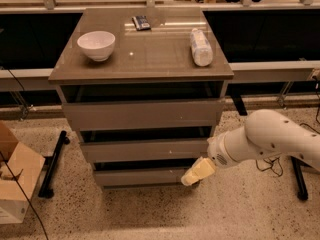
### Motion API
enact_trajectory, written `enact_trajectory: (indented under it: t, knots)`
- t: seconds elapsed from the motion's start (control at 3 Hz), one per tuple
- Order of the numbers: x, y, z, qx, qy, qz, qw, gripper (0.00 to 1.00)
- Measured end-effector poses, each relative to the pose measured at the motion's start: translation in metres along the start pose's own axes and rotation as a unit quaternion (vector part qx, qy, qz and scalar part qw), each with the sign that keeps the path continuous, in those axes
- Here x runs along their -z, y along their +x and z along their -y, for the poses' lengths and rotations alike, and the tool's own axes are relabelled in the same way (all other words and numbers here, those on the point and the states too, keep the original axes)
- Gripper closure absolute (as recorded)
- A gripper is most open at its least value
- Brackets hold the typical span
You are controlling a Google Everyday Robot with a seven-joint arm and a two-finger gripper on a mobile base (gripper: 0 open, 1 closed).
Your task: Open bottom drawer
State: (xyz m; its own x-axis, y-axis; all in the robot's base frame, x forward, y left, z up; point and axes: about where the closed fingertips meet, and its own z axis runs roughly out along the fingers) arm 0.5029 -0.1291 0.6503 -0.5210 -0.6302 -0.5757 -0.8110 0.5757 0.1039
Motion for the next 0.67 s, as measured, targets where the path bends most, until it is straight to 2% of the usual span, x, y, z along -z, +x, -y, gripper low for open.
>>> enact_trajectory:
  t: [0.33, 0.67]
  knots:
    - [-0.0432, 0.0205, 0.0159, -0.021, -0.029, 0.012, 0.9993, 0.0]
    - [-0.0531, 0.0271, 0.0146, -0.027, -0.038, 0.01, 0.9989, 0.0]
